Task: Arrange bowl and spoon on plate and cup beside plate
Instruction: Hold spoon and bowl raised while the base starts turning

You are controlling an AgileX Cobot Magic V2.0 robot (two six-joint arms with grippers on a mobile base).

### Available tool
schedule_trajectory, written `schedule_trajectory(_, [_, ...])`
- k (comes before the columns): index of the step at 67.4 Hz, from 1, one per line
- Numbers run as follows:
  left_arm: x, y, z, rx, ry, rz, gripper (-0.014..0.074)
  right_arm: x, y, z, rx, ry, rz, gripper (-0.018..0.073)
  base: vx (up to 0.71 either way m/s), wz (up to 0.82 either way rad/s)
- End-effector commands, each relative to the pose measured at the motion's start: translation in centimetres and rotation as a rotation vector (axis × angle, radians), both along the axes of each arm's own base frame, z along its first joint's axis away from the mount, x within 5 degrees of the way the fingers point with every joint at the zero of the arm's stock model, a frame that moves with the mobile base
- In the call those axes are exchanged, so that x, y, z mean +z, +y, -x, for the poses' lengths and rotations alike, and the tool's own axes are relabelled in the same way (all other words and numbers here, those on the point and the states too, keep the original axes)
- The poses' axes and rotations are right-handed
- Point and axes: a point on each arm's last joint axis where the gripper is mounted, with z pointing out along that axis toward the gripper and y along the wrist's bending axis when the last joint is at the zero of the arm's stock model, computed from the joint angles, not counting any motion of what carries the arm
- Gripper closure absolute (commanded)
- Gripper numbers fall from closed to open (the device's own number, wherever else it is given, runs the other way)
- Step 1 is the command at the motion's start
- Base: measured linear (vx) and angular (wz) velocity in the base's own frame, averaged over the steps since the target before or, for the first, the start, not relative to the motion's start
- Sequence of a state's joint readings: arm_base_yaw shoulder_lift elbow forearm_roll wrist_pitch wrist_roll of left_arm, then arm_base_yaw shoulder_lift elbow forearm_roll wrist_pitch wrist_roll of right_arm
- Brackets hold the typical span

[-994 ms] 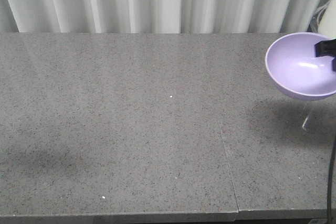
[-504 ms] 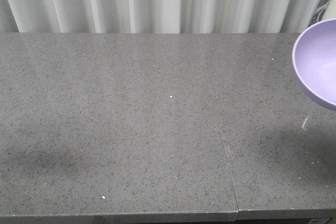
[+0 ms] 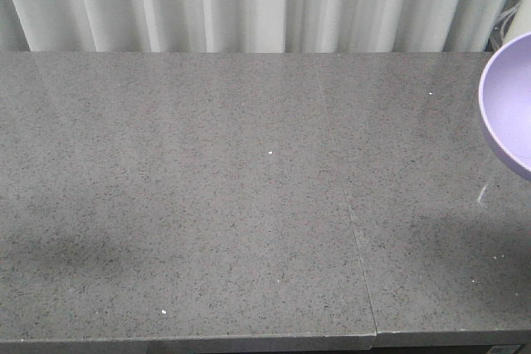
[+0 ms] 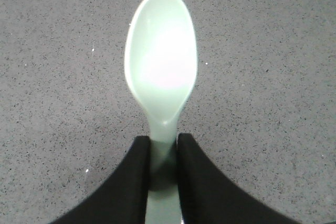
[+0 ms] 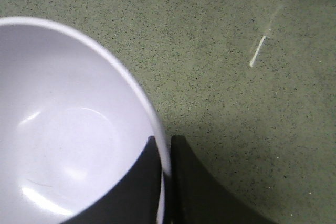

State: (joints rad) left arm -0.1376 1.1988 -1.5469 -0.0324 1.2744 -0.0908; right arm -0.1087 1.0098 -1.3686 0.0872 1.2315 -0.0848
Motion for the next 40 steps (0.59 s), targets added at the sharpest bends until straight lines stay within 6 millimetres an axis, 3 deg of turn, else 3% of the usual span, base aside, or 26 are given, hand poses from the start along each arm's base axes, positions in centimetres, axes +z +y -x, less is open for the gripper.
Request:
schedule_trajectory(1, [1.31, -0.07, 0.68, -0.005, -0.067, 0.021, 0.0603, 1.27, 0.00, 0.23, 0.001, -0.087, 0.010, 0.0565, 0.00, 0.00])
schedule_trajectory(40, [1.31, -0.07, 0.68, -0.005, -0.067, 0.021, 0.0603, 1.25, 0.00, 0.26, 0.001, -0.083, 0.010, 0.0565, 0.00, 0.00])
